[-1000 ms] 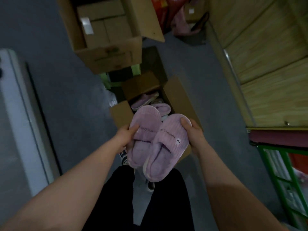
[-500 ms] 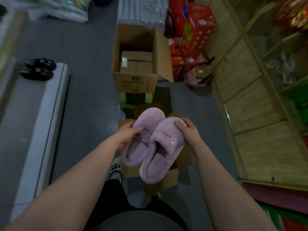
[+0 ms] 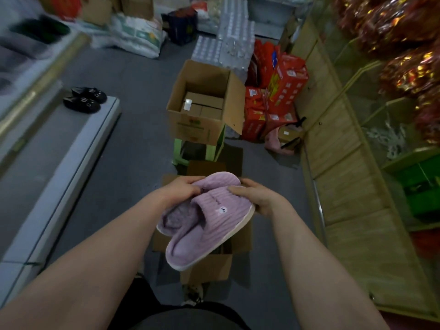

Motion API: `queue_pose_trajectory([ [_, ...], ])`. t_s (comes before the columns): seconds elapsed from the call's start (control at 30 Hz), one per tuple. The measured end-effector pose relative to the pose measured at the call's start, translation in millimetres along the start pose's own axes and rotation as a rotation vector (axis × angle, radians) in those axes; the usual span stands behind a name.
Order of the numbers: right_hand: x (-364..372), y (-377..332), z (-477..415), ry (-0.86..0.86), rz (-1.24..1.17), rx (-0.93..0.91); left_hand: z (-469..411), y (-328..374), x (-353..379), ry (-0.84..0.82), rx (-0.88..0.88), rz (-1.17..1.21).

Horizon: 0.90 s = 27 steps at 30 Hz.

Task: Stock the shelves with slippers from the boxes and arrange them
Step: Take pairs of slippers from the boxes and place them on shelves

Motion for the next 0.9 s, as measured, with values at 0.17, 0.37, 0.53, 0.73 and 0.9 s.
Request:
queue_pose_trajectory([
  [0.17,-2.7,-1.2,2.8,0.108,0.038,0.088,0.6,13.8,1.7,-0.043,-0.008,-0.084],
  [0.37,-6.1,-3.7,-0.7,0.245,0.094,-0.021,-12.8,17.5,-4.9,0.031,0.091,-0.135],
  [0.53,-7.7,-0.1,-10.7,0.621,0.015,-0.042,-24.5,24.8,-2.9,0.348,0.112,-0.008],
  [0.73,2.2,-8.4,-13.0,0.915,-0.130,-0.026,-26.9,29.5,2.5,0.344,0.038,-0.315],
  [0.9,17.7,-17.6,-19.1,1.022,-0.367,0.020,-31.8,25.9,16.4,0.605,-0.142,-0.250],
])
Point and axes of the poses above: each hand's wrist, its own z-axis away from the middle knuckle, its own x-axis out of the palm, y = z × x, the point moved 1 cm from there along -z, towards the middle knuckle, and after that the axes turned 2 degrees about -x, right-handed, at the moved point
